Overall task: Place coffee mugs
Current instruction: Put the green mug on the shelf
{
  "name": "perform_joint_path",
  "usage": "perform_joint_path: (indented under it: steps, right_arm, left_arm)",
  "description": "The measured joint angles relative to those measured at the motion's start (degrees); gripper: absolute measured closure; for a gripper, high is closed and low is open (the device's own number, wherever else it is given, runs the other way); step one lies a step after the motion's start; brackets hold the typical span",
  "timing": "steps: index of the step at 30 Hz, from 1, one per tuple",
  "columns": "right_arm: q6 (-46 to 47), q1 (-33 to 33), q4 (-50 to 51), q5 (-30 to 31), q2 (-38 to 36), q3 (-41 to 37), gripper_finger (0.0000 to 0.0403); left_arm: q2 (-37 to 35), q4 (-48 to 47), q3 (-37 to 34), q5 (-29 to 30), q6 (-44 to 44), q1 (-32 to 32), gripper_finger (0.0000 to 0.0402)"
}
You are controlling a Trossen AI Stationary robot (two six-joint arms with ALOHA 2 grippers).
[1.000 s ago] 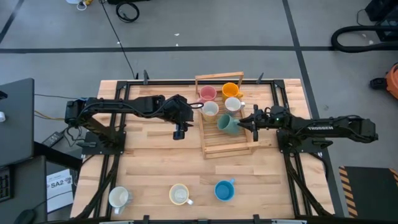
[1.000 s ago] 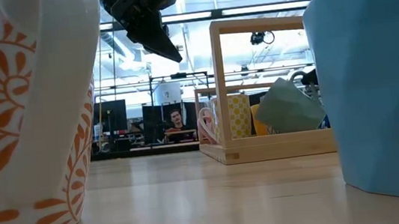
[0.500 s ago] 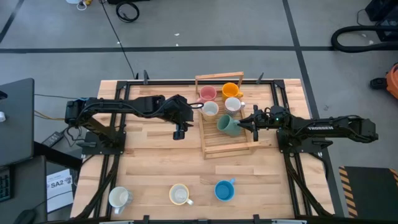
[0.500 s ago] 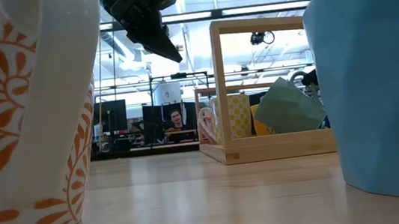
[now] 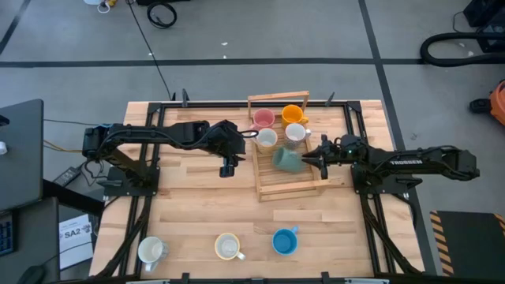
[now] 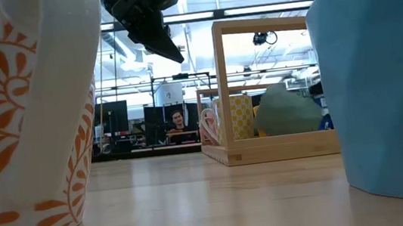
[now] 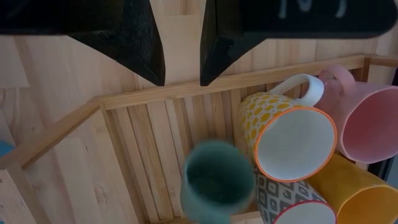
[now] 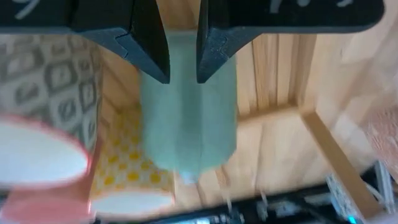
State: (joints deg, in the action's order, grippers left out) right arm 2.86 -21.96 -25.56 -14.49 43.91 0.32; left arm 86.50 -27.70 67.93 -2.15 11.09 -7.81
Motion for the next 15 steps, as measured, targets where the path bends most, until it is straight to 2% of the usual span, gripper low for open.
perform_joint_path:
  steps: [15]
  right_arm:
    - [0.0, 0.0, 0.5, 0.1, 0.0, 0.0, 0.0317]
  left_arm:
    - [0.0, 0.0, 0.0, 0.0, 0.0, 0.0, 0.0294]
